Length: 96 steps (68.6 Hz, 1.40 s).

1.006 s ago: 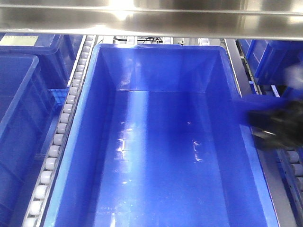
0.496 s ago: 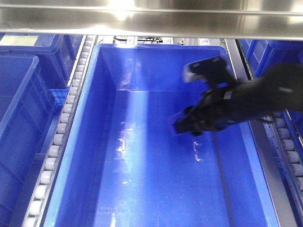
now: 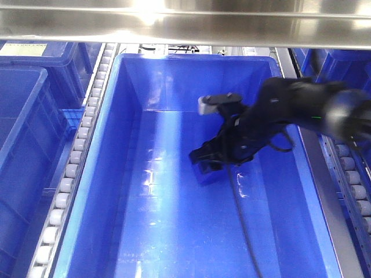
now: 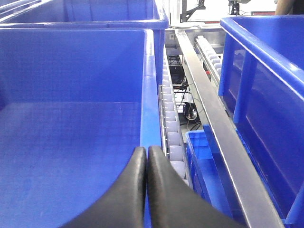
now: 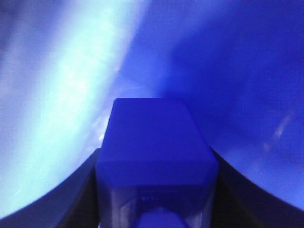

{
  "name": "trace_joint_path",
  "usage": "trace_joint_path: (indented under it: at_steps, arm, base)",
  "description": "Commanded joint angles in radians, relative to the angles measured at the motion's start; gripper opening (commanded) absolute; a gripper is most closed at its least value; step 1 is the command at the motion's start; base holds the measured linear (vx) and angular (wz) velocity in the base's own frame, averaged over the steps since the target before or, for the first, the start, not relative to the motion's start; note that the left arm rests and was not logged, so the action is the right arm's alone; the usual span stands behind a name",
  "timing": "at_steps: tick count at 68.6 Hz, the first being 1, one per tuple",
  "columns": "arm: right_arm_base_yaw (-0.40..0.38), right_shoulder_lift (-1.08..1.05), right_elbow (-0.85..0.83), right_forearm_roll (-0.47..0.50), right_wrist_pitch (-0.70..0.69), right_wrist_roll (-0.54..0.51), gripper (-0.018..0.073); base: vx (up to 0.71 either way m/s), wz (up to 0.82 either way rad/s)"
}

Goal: Pour parts from conveyor to right shelf

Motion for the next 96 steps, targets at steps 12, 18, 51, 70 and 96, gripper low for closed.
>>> trace_joint_path:
  at_steps: [12, 18, 51, 70, 96]
  arm:
    - [0.000, 0.017, -0.041, 0.011, 0.012, 0.005, -0.0006]
    - [0.000, 0.019, -0.041, 0.011, 0.015, 0.005, -0.0004]
    - [0.000, 0.019, -0.041, 0.059, 0.028, -0.004, 0.0440]
    - [0.000, 0.010, -0.041, 0.114, 0.031, -0.016, 0.0671]
    - [0.000, -0.122, -0.041, 0.126, 0.005, -0.029, 0.0512]
  base:
    - [0.00, 0.00]
    - [0.00, 0.00]
    - [0.00, 0.00]
    - [0.00, 0.00]
    - [0.00, 0.00]
